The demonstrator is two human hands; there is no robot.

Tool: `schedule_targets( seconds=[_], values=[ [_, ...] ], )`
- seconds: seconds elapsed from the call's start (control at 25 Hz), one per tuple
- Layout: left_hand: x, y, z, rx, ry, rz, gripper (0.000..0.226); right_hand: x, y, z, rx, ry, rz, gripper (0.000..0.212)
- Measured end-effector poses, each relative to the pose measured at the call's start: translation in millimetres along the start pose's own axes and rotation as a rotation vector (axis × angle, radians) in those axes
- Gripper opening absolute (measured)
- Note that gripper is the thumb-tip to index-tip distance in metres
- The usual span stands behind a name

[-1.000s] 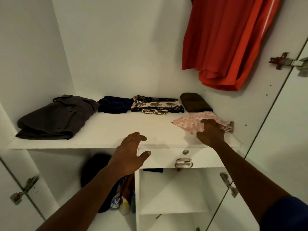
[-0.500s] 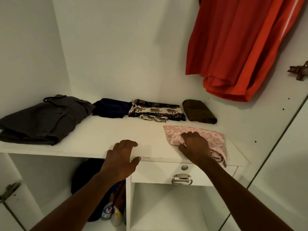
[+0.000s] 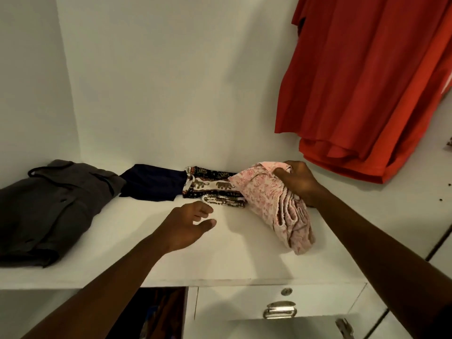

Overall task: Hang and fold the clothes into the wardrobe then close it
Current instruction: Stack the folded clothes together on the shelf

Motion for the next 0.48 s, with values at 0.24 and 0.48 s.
schedule_targets(
  seconds=[0.24,0.48],
  values=[
    [-12.7,80.9,-34.4,0.290,-0.863,0.277,0.060,-7.8,53.7,64.6,0.379,-0.523,-0.003,0.021],
    [-27.0,144.2,-23.0,0.411,-0.839,0.213,0.059,-46.5,141.3,74.2,0.522,-0.832,0.178,0.039]
  ],
)
Point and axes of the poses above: each hand's wrist, its own y-axis towards the middle knuckle, its own x-axis out of the back of the hand, z = x × y, the point moved 5 cm from there along y, towards the middle knuckle, and after that the axes turned 4 degrees about y, right-handed, at the moved point
